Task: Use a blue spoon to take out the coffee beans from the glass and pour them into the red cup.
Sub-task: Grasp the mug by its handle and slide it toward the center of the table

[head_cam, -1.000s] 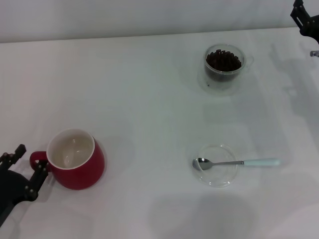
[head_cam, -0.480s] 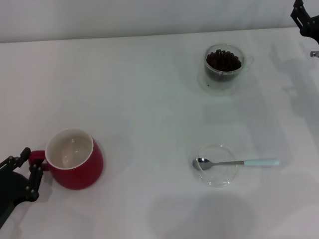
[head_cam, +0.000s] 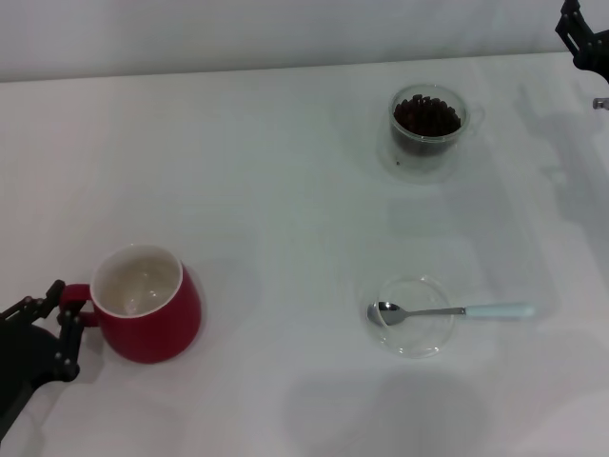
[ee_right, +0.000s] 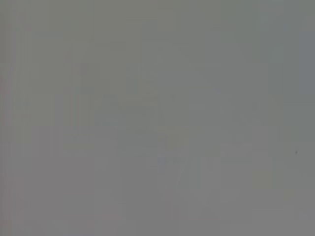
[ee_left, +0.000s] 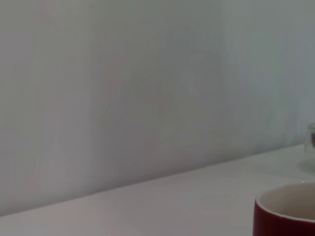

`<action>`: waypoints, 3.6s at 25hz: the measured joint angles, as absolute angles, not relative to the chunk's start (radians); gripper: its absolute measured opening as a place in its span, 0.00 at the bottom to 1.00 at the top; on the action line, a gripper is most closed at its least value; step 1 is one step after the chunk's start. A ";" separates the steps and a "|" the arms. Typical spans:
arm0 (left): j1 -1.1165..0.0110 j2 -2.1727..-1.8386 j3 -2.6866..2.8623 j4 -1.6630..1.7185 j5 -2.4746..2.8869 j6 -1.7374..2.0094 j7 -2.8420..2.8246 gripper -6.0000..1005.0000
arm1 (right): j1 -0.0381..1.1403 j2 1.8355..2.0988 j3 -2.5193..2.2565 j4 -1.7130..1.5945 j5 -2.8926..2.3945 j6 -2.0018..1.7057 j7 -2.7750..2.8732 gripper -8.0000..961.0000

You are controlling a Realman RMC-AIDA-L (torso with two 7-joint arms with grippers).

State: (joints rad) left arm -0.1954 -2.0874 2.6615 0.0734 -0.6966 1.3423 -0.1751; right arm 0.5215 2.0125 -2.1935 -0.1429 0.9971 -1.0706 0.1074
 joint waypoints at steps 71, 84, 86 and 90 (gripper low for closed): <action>-0.241 -2.089 2.747 0.265 -0.706 1.203 0.075 0.18 | 0.520 2.011 -2.203 -0.144 0.997 -1.109 0.110 0.91; -0.219 -2.089 2.748 0.267 -0.706 1.212 0.072 0.52 | 0.509 2.009 -2.205 -0.144 0.994 -1.123 0.133 0.91; -0.211 -2.089 2.749 0.267 -0.706 1.213 0.072 0.52 | 0.509 2.009 -2.206 -0.144 0.994 -1.123 0.133 0.91; -0.201 -2.088 2.749 0.272 -0.705 1.214 0.072 0.52 | 0.507 2.010 -2.206 -0.144 0.994 -1.124 0.133 0.91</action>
